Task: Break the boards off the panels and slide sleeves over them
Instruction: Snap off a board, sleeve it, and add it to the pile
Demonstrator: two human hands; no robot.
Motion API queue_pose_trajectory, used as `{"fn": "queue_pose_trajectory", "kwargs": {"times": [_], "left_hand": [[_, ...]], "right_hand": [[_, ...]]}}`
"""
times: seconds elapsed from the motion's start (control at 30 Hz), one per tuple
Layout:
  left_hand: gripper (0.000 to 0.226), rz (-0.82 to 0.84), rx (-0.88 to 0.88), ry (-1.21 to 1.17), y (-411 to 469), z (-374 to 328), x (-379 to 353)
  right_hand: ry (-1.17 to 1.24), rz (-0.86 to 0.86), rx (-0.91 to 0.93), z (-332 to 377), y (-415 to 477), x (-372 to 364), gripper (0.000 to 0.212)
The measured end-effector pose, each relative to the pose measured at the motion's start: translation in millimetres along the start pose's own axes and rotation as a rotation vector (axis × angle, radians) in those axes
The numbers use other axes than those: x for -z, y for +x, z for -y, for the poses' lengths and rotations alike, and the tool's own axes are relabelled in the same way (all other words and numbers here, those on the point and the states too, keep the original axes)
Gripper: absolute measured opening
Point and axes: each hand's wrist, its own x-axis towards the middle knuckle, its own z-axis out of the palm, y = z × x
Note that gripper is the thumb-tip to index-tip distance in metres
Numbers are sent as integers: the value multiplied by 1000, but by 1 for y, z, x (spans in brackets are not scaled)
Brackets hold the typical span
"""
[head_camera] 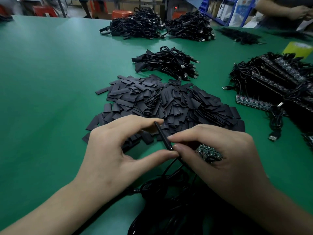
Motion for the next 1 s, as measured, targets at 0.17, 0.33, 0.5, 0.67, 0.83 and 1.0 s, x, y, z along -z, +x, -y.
{"fn": "queue_pose_trajectory", "kwargs": {"times": [0.17,0.33,0.5,0.67,0.83,1.0], "left_hand": [[58,-120,165,-273,-2,6,-9],[61,-168,227,-581,0,12,-14],[55,-173,237,-646,1,12,-14],[50,-153,188,-566,0,9,-12],[51,-147,167,-464,-1,7,-10],[47,-142,165,-430,-1,6,-10]], "right_hand": [[5,-33,-24,3,-2,-3,9],[63,-27,-76,6,-5,-9,14],[118,-21,-111,5,-4,-11,17],[180,-19,-163,3,-5,-10,16],[203,3,-186,4,-4,-10,16],[231,39,-183,5,-4,-9,17]]}}
